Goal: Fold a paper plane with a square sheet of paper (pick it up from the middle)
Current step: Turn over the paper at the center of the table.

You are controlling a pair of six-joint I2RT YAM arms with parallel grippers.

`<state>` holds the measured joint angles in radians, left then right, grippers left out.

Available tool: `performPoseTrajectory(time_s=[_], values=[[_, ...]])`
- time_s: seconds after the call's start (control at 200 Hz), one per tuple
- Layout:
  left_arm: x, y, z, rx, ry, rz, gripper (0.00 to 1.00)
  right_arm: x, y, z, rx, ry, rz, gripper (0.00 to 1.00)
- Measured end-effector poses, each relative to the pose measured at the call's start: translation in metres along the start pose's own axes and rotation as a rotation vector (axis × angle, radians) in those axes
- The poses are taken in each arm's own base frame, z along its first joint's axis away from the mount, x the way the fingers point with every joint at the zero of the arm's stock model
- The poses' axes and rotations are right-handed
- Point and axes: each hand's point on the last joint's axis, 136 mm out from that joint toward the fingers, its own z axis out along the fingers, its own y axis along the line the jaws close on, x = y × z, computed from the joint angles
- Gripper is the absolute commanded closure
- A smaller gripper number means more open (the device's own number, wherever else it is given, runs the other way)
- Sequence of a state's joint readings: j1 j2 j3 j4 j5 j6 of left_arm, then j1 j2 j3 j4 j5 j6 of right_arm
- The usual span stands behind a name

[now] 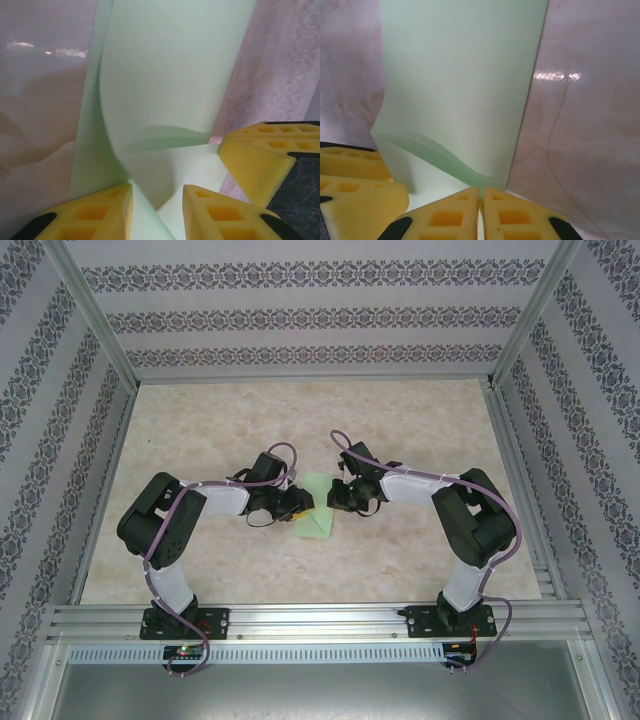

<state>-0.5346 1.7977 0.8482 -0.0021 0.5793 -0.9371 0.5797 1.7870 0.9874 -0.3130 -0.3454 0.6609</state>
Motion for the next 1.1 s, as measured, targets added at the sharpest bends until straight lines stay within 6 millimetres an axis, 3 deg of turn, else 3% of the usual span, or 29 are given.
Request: performPoseTrajectory(time_s=[0.235, 0.455, 0.649, 0.744, 0.874, 0.994, 1.099], values=[[-0.004, -0.006, 0.003, 0.017, -0.009, 0.001, 0.86, -0.003, -0.002, -0.013, -0.003, -0.032, 0.028, 0.6], [-0.006, -0.009, 0.002, 0.027, -0.018, 0.019, 0.97, -0.025, -0.011, -0.059, 0.019, -0.18, 0.069, 0.37], [-0.012, -0.014, -0.002, 0.009, -0.039, 0.083, 0.99, -0.036, -0.027, -0.095, 0.069, -0.287, 0.104, 0.27], [-0.018, -0.029, -0.017, -0.012, -0.07, 0.143, 0.99, -0.038, -0.035, -0.113, 0.084, -0.333, 0.124, 0.25], [-0.028, -0.067, -0.053, -0.06, -0.15, 0.273, 0.99, -0.039, -0.048, -0.138, 0.095, -0.388, 0.158, 0.19], [-0.032, -0.105, -0.088, -0.138, -0.237, 0.415, 0.98, -0.04, -0.057, -0.162, 0.094, -0.449, 0.186, 0.08], [-0.036, -0.123, -0.111, -0.244, -0.297, 0.505, 0.98, -0.041, -0.064, -0.181, 0.1, -0.509, 0.192, 0.02]])
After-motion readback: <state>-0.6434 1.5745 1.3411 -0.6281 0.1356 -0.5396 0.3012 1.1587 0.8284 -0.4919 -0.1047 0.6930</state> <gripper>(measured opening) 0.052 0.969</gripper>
